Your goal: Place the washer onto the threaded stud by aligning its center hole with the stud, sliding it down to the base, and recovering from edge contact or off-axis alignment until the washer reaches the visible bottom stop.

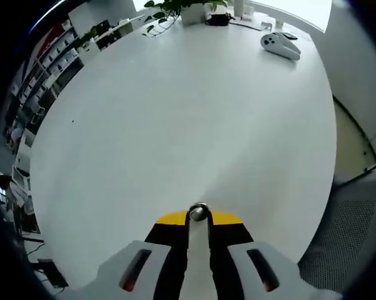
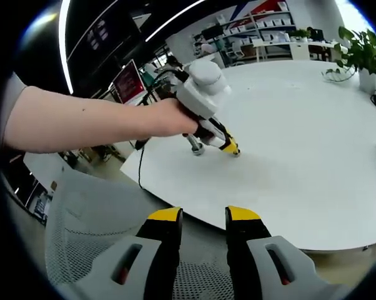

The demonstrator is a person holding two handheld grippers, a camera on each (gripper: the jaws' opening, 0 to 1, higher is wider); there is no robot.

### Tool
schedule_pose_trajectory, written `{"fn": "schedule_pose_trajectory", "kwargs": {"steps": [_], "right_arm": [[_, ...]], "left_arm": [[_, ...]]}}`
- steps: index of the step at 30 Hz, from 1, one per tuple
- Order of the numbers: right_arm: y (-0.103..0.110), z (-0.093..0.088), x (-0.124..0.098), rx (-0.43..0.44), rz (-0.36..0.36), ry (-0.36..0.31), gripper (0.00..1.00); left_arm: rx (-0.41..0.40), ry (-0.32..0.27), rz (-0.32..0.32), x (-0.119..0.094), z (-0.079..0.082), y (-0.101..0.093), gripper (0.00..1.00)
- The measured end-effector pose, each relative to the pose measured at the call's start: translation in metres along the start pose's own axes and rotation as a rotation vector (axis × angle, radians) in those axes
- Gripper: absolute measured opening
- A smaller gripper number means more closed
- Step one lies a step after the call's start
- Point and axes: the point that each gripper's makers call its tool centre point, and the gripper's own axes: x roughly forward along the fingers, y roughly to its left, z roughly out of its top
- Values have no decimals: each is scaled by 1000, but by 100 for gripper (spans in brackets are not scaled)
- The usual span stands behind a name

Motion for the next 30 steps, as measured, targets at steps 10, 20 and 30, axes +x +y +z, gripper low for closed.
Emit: {"fn": "schedule_pose_trajectory", "kwargs": {"steps": [10, 20, 30], "right_arm": [[-1, 0, 0, 5, -6, 2, 30], [-3, -1, 0, 8, -16, 4, 30], [-6, 0, -1, 16, -31, -4, 30]], "left_arm": [[-8, -6, -2, 8, -3, -2, 9], [-12, -25, -6, 7, -8, -3, 17], [-58, -133, 9, -20, 3, 2, 19]]}}
